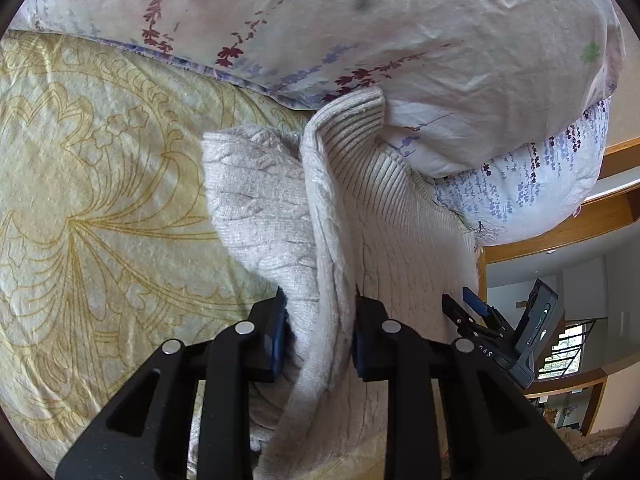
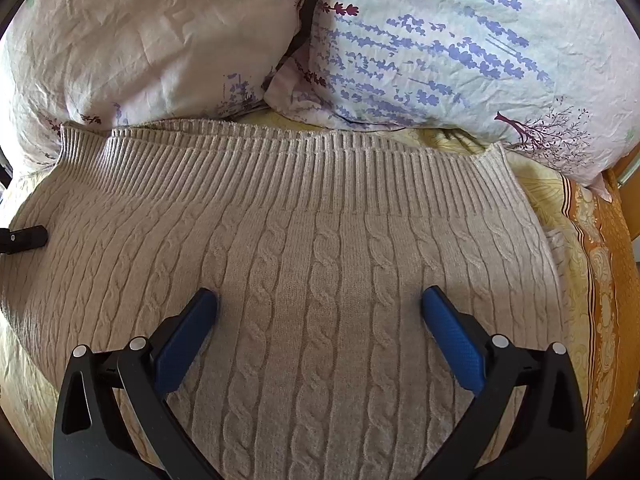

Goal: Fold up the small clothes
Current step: 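Grasp the side edge of the folded sweater with the left tool, then fold the held side across the sweater body, then open the left tool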

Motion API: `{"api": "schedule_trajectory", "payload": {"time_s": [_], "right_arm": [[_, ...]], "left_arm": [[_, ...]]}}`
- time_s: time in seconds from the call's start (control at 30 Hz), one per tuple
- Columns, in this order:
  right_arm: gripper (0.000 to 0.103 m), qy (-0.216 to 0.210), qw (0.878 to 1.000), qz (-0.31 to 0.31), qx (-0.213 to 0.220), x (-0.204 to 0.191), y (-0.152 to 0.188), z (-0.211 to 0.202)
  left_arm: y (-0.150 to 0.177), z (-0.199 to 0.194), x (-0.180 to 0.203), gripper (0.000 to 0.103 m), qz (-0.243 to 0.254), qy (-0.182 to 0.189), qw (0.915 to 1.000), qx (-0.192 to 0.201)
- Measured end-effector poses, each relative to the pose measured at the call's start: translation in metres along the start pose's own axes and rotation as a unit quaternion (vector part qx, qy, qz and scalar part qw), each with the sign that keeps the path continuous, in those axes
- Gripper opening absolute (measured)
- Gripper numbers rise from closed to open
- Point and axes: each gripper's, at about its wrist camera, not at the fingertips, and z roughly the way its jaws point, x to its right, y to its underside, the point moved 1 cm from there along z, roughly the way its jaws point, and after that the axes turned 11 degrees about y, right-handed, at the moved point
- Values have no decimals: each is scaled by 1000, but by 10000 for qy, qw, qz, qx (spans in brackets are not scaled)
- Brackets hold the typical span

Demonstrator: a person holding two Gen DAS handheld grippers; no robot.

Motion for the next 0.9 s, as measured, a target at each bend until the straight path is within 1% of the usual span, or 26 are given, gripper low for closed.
{"api": "schedule_trajectory", "payload": {"time_s": [0.07,0.27,0.47,0.57,0.73,0.8,0.9], "right_arm": [[102,-3,10000,1,9,0,0,0],[102,-11,10000,5,7,0,0,0],[102,-14,10000,13,34,1,2,-2],[102,-14,10000,13,51,2,3,-2],[102,-17,9999,24,101,3,7,-3],[102,-26,9999,20,121,3,8,-4],[102,-40,9999,13,162,4,11,-5]], "left_arm": [[1,-2,6,22,39,110,9999,80],[0,-5,36,21,99,696,9971,285],[-2,-1,63,21,64,1265,9912,380],[-1,7,78,21,100,1457,9886,359],[2,24,99,21,14,2015,9790,316],[2,30,108,21,23,2143,9764,279],[2,40,120,21,68,2236,9745,185]]}}
